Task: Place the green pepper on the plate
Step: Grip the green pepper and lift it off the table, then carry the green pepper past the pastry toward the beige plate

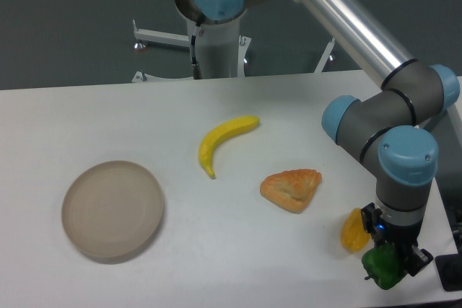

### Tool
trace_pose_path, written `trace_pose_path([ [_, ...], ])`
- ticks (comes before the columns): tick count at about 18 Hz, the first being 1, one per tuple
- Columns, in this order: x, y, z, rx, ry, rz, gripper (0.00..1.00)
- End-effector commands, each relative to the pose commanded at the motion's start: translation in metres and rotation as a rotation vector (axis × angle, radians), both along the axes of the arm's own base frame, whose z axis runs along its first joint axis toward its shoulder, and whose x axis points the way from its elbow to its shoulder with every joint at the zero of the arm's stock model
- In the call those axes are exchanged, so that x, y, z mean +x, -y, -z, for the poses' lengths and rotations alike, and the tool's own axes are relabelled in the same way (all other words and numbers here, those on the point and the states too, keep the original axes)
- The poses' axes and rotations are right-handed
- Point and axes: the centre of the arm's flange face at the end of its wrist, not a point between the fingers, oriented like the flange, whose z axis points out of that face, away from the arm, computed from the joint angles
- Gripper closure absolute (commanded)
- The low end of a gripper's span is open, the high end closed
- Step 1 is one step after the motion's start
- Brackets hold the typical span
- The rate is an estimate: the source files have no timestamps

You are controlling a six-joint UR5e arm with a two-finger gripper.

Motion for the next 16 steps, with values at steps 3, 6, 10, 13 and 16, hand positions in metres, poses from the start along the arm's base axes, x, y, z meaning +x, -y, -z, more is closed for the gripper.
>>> trace_pose_path([
  [3,0.001,0.0,0.003,0.0,0.008,-0.006,0.6],
  [6,0.005,0.0,0.0,0.004,0.014,-0.005,0.6],
  [10,0.03,-0.005,-0.009,0.001,0.024,0.005,0.6],
  [13,0.053,-0.001,-0.024,0.02,0.069,-0.029,0.6],
  [16,0.085,0.014,-0.039,0.047,0.146,-0.096,0.6],
])
